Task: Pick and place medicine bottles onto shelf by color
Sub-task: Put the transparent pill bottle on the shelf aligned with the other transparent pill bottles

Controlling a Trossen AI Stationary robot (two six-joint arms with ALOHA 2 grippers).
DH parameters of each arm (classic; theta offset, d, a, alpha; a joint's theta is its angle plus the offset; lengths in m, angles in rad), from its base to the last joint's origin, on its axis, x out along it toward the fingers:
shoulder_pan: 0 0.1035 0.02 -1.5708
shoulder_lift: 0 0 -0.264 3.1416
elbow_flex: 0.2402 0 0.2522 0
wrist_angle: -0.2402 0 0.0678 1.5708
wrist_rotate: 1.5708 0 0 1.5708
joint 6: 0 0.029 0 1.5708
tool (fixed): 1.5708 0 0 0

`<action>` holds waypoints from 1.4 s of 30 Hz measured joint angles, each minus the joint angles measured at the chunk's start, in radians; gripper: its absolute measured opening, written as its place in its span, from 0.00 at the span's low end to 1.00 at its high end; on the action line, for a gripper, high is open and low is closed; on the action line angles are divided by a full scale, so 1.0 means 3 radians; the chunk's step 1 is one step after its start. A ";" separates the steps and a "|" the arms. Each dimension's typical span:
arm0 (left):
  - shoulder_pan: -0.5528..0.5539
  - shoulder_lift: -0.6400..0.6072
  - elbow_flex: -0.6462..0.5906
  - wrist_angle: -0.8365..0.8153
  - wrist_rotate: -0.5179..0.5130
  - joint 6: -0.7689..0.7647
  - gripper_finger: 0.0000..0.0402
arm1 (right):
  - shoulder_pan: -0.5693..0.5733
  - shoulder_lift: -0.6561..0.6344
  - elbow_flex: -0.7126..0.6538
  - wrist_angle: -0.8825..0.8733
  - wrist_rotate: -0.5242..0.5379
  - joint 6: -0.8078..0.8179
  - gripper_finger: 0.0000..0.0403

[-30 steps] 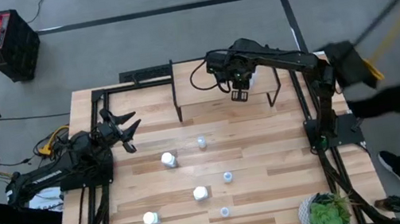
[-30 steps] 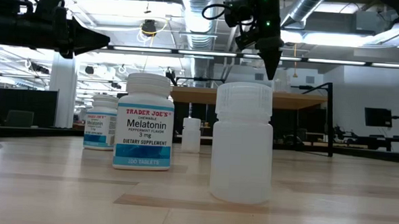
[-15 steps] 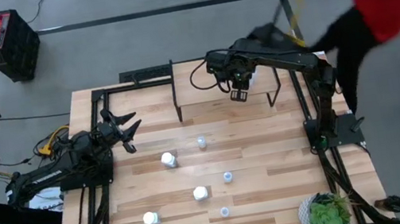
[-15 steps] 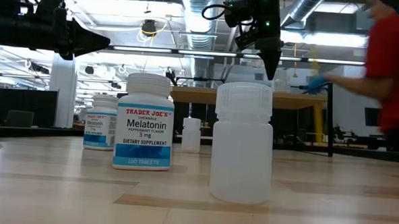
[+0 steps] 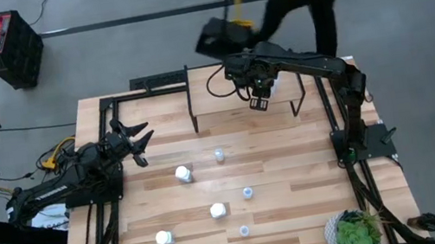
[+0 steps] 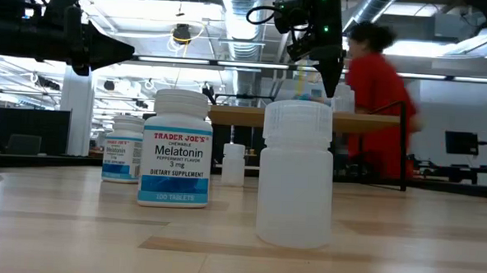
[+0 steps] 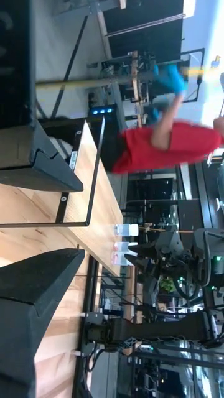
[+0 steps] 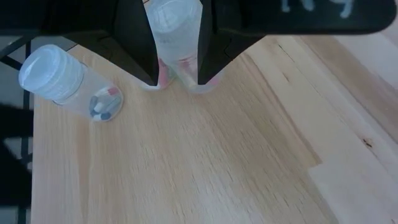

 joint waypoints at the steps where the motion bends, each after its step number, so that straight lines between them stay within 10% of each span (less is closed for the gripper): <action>1: 0.0001 0.0000 0.0000 0.0000 0.0000 -0.0001 0.37 | 0.0000 -0.0001 0.0000 0.0000 -0.0008 -0.0016 0.33; 42: 0.0001 0.0000 0.0000 -0.0005 -0.0003 -0.0025 0.37 | 0.0273 -0.0274 -0.0159 0.0508 -0.0139 -0.0141 0.33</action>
